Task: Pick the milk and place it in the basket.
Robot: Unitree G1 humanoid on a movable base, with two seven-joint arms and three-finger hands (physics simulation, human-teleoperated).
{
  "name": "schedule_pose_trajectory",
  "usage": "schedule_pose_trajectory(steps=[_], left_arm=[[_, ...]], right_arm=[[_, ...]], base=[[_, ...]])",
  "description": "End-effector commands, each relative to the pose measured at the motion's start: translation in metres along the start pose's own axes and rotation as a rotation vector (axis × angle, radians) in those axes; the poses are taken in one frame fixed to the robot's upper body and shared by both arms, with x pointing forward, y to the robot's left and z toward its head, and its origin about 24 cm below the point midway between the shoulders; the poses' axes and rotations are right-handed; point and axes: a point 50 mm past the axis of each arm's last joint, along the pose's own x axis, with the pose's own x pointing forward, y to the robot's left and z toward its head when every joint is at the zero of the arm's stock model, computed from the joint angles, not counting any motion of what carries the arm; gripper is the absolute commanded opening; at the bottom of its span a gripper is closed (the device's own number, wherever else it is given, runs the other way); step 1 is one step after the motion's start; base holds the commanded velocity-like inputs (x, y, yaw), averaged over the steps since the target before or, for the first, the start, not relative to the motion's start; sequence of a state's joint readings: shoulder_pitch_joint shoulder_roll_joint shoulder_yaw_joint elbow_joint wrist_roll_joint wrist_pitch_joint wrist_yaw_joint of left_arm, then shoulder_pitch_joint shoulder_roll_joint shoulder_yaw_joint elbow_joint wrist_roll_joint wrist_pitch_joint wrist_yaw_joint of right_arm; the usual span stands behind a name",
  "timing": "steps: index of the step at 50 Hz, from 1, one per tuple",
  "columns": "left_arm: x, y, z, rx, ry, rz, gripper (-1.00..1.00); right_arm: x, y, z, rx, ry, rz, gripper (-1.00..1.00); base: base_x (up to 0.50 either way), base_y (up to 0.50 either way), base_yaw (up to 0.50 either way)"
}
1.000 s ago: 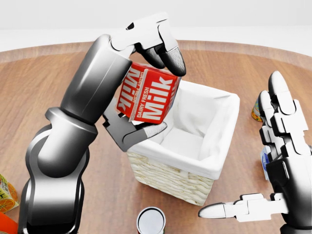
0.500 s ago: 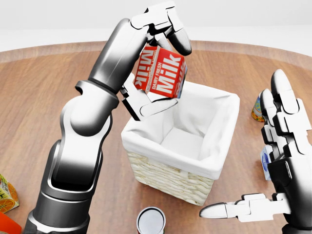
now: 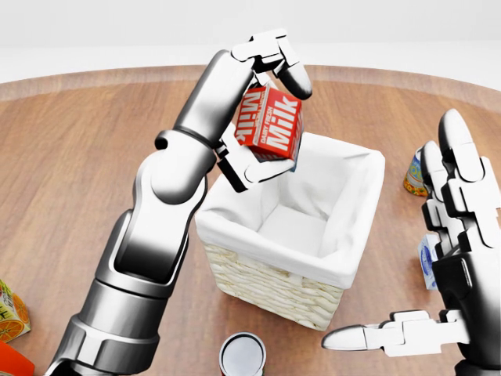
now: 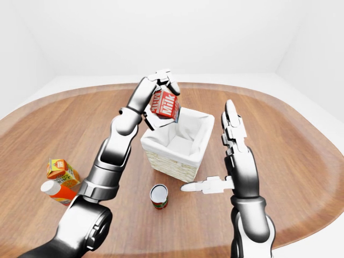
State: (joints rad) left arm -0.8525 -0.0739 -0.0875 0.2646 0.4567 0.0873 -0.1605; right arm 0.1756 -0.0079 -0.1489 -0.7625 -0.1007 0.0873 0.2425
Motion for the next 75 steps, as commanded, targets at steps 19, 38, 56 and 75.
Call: schedule_pose_trajectory(steps=[19,38,56,75], left_arm=[[0.007,-0.034,-0.057,-0.009,0.193,-0.005,-1.00],[0.006,-0.043,-0.060,-0.013,0.201,-0.015,-1.00],[-0.002,-0.057,-0.075,0.000,0.270,-0.039,-1.00],[-0.005,-0.061,-0.082,0.010,0.305,-0.045,-1.00]], right_arm=[[-0.001,-0.001,0.000,0.002,0.001,-0.001,1.00],[-0.001,-0.001,0.001,0.003,-0.002,-0.001,1.00],[-0.001,-0.001,0.001,0.003,-0.001,0.000,1.00],[-0.001,-0.001,0.002,0.003,-0.007,-0.001,1.00]], base=[[0.00,0.00,0.00],[0.00,0.00,0.00],[0.00,0.00,0.00],[0.00,0.00,0.00]])
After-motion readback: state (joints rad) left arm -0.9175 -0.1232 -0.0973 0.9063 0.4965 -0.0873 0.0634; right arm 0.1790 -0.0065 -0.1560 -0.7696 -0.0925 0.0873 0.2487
